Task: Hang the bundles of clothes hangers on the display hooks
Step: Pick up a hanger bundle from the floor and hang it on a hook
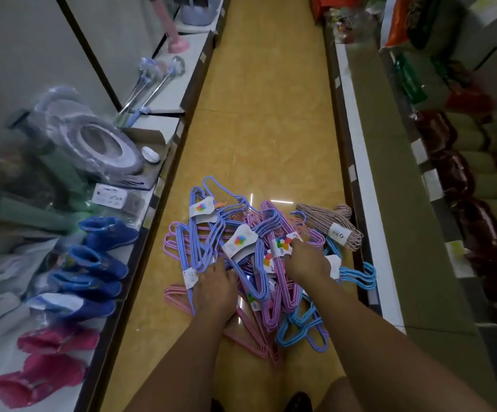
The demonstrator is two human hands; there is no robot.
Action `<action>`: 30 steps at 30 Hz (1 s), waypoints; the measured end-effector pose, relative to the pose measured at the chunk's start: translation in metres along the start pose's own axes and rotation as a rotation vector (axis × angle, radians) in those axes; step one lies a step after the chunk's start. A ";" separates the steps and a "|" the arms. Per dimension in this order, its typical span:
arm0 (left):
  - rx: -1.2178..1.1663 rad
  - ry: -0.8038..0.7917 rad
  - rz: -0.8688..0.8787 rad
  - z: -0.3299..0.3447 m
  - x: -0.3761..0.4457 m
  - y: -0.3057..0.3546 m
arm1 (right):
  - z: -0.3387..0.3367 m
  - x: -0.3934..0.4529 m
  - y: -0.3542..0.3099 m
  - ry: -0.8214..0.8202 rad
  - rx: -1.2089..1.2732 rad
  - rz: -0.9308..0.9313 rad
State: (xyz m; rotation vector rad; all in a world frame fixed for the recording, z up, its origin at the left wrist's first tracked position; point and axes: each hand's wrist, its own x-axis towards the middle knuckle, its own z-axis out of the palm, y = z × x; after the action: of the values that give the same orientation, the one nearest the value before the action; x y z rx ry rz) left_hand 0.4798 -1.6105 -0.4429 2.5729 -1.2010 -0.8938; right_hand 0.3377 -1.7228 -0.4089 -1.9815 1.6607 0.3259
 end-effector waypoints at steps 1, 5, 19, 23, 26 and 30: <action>0.001 0.001 -0.001 0.017 0.014 -0.004 | 0.015 0.016 0.003 0.005 -0.008 -0.004; 0.022 -0.017 0.029 0.077 0.062 -0.019 | 0.071 0.071 0.015 0.008 -0.008 -0.015; -0.382 -0.104 -0.162 0.238 0.181 -0.065 | 0.240 0.177 0.033 -0.055 0.318 0.008; -0.537 -0.149 -0.197 0.247 0.180 -0.057 | 0.252 0.181 0.037 -0.082 0.351 0.067; -0.615 -0.154 -0.227 0.245 0.178 -0.050 | 0.253 0.182 0.036 -0.120 0.408 0.111; -0.668 -0.138 -0.274 0.244 0.180 -0.048 | 0.258 0.184 0.030 -0.183 0.391 0.162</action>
State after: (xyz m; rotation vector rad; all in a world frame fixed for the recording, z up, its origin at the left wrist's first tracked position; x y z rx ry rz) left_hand 0.4582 -1.6883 -0.7396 2.1614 -0.4475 -1.2789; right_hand 0.3870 -1.7415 -0.7232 -1.4922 1.6265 0.2129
